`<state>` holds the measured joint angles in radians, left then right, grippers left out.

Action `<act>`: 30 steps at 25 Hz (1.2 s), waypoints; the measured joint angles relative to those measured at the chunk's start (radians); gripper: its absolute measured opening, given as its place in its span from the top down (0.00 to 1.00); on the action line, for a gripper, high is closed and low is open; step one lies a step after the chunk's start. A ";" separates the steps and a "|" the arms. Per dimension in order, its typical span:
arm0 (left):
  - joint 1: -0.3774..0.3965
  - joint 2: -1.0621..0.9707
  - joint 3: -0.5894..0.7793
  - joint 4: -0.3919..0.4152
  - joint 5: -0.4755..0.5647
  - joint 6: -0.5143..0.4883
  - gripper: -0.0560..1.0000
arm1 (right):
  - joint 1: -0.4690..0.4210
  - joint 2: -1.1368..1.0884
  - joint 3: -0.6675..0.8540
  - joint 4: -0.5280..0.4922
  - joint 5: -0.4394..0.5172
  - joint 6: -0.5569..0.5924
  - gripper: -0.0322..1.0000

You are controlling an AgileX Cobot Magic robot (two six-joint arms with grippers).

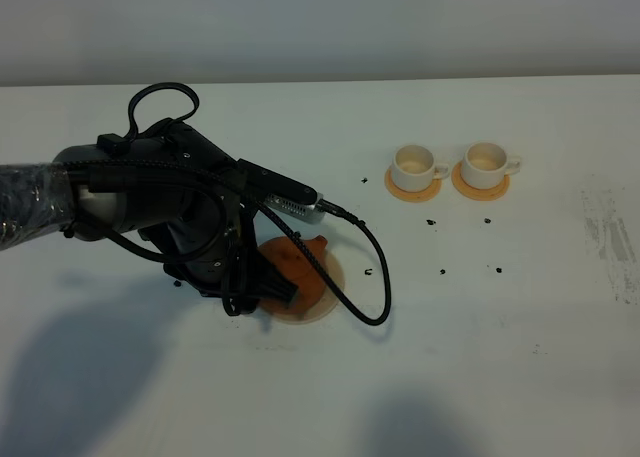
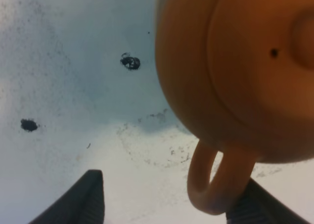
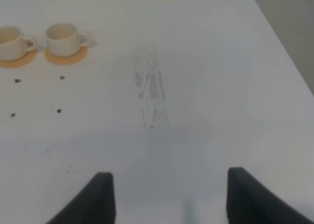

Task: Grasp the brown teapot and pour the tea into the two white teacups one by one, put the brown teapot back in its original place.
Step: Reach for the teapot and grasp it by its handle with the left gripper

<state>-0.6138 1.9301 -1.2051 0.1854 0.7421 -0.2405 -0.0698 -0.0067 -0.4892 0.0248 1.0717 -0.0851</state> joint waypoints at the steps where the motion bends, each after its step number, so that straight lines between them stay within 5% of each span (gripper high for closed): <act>1: 0.000 0.000 0.000 0.001 0.000 0.012 0.46 | 0.000 0.000 0.000 0.000 0.000 0.000 0.47; 12: 0.001 0.000 0.000 0.015 0.001 0.113 0.46 | 0.000 0.000 0.000 0.000 0.000 0.001 0.47; 20: 0.002 0.000 -0.001 -0.069 0.028 0.240 0.46 | 0.000 0.000 0.000 0.000 0.000 0.000 0.47; 30: 0.002 -0.014 -0.001 -0.078 0.030 0.302 0.46 | 0.000 0.000 0.000 0.000 0.000 0.000 0.47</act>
<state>-0.6119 1.9164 -1.2063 0.1069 0.7725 0.0615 -0.0698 -0.0067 -0.4892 0.0248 1.0717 -0.0854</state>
